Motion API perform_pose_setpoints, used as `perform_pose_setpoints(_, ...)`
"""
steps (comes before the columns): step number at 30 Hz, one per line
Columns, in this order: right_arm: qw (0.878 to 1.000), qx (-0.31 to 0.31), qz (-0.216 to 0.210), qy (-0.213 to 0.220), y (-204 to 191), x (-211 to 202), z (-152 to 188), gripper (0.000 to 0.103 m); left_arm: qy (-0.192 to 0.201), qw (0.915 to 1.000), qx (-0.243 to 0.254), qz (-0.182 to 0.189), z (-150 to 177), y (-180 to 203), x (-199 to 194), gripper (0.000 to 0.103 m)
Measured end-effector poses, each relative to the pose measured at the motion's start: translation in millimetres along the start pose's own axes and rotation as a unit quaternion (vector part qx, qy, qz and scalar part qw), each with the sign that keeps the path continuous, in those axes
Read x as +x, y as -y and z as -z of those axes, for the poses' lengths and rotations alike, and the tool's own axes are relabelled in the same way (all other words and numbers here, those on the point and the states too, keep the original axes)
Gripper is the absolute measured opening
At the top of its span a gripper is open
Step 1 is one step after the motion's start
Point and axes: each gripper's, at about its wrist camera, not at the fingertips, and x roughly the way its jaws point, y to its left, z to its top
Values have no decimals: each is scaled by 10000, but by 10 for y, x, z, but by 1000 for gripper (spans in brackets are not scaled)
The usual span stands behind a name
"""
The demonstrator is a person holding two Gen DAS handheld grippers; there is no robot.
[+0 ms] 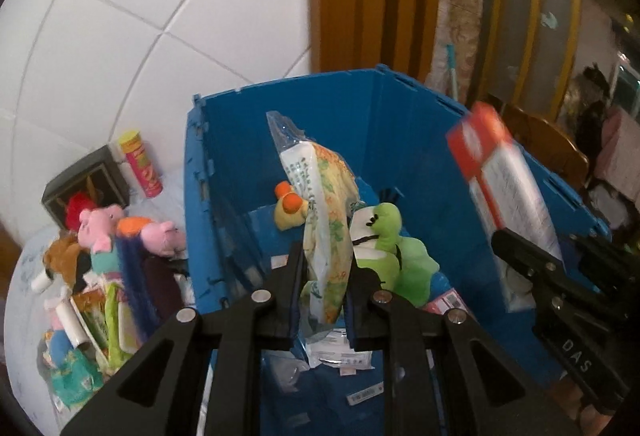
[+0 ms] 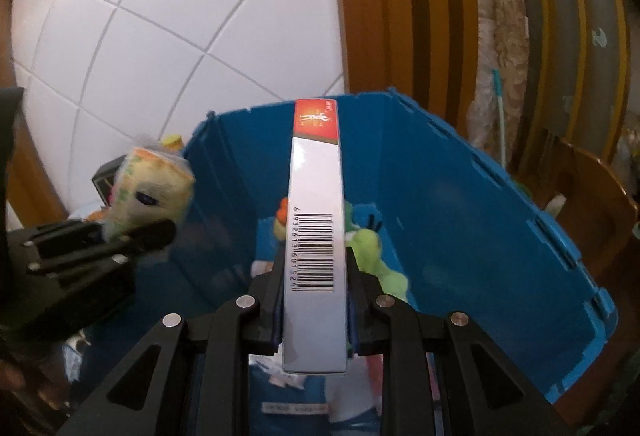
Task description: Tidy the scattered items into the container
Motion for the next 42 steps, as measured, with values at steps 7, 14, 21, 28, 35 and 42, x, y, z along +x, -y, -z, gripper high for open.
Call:
perform_pose_setpoints(7, 9999, -26, 115, 83, 55, -39, 8, 101, 114, 9996, -96, -221, 58, 19, -134, 81)
perform_pose_setpoints(14, 9995, -8, 299, -48, 146, 6, 0, 103, 75, 9993, -191, -302, 112, -45, -154, 90)
perform_pose_setpoints(21, 9996, 41, 286, -68, 206, -4, 28, 103, 213, 9978, -309, -539, 198, -134, -308, 98)
perform_pose_setpoints(28, 9998, 155, 98, -74, 104, -13, 52, 103, 218, 9948, -552, -831, 377, -419, -492, 98)
perform_pose_setpoints(35, 9998, -36, -170, 31, -503, -140, 132, 103, 305, 9906, -752, -1098, 731, -1009, -866, 98)
perform_pose_setpoints(42, 9991, -202, -334, 170, -1381, -366, 425, 103, 428, 9858, -913, -1346, 1201, -1746, -1325, 98)
